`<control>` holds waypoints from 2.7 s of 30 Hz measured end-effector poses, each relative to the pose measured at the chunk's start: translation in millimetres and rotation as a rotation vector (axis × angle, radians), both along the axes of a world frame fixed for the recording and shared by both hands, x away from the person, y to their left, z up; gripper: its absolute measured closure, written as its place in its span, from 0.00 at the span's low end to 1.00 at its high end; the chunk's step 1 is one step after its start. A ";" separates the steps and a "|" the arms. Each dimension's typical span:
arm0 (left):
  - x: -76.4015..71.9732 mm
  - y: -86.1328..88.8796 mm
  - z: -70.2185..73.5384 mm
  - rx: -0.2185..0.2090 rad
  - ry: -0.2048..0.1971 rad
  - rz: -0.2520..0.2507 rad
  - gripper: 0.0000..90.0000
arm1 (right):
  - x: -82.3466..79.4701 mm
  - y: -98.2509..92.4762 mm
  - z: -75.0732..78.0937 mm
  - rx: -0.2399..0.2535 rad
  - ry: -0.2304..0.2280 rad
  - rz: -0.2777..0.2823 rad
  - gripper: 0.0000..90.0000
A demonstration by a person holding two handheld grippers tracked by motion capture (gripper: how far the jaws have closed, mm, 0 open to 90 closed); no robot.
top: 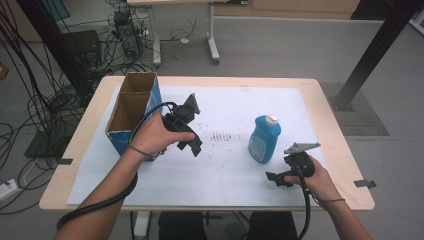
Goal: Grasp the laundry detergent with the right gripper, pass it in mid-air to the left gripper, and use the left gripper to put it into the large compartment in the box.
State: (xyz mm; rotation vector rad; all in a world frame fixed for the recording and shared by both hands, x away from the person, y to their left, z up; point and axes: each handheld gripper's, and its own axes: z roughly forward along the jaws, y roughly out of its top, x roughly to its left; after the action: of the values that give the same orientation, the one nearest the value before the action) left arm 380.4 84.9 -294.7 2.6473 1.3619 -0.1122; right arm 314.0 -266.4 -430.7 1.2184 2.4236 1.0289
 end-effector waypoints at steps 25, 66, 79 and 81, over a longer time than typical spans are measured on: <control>0.2 -2.9 -3.2 -0.013 0.000 -0.006 0.11 | -0.7 2.3 -15.2 0.143 -0.184 -0.015 0.03; 3.1 -3.4 -4.5 -0.019 0.008 -0.007 0.11 | 21.3 18.0 -24.7 0.190 -0.296 -0.038 0.02; 4.4 -3.4 -5.5 -0.020 0.006 -0.007 0.11 | 30.8 26.8 -29.5 0.201 -0.311 -0.048 0.03; 4.4 -3.5 -5.3 -0.021 0.007 -0.007 0.11 | 32.0 27.5 -30.4 0.204 -0.313 -0.050 0.03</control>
State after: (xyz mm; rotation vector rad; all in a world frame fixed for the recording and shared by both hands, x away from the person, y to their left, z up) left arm 384.9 81.3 -300.0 2.6376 1.3461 -0.1360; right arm 346.0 -238.9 -461.1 1.0753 2.0820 1.3647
